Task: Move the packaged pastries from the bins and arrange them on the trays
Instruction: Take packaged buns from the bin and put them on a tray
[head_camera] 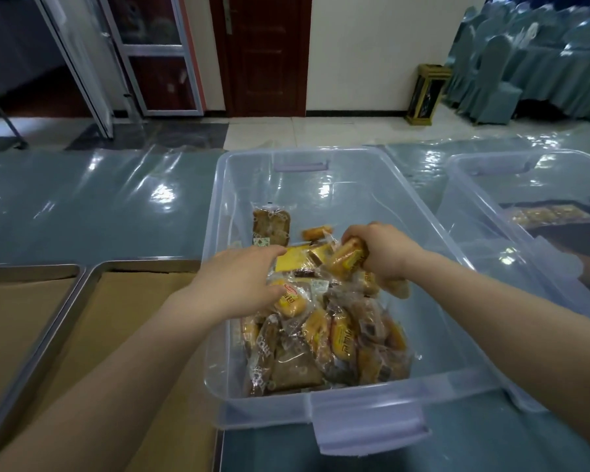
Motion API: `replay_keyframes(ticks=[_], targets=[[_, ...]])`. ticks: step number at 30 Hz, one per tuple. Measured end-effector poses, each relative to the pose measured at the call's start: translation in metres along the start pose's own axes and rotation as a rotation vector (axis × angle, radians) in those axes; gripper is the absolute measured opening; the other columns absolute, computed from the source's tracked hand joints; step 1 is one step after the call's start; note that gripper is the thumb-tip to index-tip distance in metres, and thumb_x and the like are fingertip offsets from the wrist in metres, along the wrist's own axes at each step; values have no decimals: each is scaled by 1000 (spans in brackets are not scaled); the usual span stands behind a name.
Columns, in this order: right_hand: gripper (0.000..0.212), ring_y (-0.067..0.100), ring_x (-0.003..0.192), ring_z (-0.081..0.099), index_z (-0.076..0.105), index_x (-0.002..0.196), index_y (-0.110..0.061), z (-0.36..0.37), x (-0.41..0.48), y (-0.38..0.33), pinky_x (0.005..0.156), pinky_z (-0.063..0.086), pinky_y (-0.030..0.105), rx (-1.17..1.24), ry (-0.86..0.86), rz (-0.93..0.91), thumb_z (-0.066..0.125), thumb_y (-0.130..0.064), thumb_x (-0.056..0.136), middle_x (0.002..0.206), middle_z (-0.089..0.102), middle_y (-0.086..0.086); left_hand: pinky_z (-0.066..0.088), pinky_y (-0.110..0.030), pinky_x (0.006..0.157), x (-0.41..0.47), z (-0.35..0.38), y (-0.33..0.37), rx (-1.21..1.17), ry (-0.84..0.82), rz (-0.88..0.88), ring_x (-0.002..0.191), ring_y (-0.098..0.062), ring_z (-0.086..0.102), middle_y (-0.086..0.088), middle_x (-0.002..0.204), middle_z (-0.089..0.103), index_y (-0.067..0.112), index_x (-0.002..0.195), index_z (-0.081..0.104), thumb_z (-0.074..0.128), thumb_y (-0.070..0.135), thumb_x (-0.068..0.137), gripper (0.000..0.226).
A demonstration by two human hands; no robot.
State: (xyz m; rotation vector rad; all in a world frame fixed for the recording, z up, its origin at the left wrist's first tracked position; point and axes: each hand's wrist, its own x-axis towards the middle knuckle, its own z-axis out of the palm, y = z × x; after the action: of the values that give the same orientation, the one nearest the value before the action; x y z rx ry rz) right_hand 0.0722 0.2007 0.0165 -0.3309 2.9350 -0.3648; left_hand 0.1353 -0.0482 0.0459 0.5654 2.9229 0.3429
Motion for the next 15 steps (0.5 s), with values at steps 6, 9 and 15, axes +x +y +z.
replay_keyframes(ticks=[6, 9, 15], targets=[[47, 28, 96, 54, 53, 118, -39, -1, 3, 0, 83, 49, 43, -43, -42, -76, 54, -7, 84, 114, 48, 3, 46, -39, 94, 60, 18, 26, 218, -305, 14, 118, -26, 51, -6, 137, 48, 14, 140, 37, 66, 41, 83, 69], [51, 27, 106, 51, 52, 119, -39, -3, 1, 2, 90, 45, 42, -70, -153, -147, 56, -6, 82, 122, 47, 1, 41, -43, 102, 74, 42, 23, 255, -554, -43, 129, -30, 41, -8, 147, 36, 18, 148, 22, 73, 39, 78, 89], [50, 28, 103, 53, 54, 121, -36, -7, 6, 7, 89, 46, 40, -49, -125, -105, 54, -3, 84, 115, 47, 2, 44, -41, 97, 78, 58, 21, 464, -564, -3, 122, -33, 43, -11, 140, 39, 28, 146, 25, 76, 38, 75, 87]])
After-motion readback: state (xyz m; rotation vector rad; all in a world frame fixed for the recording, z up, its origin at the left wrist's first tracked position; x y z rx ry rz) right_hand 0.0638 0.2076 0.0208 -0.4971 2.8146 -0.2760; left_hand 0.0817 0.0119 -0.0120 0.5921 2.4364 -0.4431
